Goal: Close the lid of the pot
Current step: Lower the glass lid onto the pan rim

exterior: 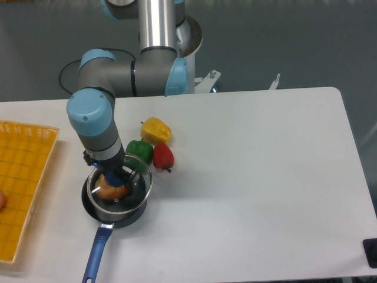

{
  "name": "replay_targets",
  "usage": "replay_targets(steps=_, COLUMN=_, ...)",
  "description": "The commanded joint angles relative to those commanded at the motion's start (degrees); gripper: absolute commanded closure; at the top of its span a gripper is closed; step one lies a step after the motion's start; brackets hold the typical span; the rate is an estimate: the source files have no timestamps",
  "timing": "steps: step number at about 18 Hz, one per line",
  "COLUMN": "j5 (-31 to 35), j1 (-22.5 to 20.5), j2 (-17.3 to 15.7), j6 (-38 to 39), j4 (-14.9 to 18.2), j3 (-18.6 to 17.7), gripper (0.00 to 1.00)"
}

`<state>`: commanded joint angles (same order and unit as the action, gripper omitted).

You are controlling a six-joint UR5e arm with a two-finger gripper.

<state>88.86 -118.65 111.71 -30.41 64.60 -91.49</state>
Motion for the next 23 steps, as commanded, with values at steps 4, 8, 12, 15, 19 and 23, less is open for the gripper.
replay_targets(steps=4, j5=-0.3, j1=0.2, j2=0.1, j6=0.1, j4=-0.1, j3=0.0, gripper=0.49)
replay_targets(steps=8, j5=-0.3, j1=0.9, j2=0.6, j6=0.2, j4=-1.8, j3=-0.1, gripper=0.49)
replay_targets(steps=12, j5=-0.3, j1=1.1, j2=1.2, j6=1.1, j4=-2.7, j3=-0.1, gripper=0.49)
replay_targets(steps=15, j5=-0.2, j1=1.1, j2=1.2, j6=1.1, j4=-2.7, j3=-0.1, gripper=0.49)
replay_targets(steps=19, j5=-0.2, j1=1.1, j2=1.3, j6=1.1, j4=-2.7, j3=-0.1, gripper=0.49)
replay_targets(steps=23, j5=-0.2, j1=1.1, j2=1.6, j6=1.0, j4=-2.8, j3=-0.1, gripper=0.49)
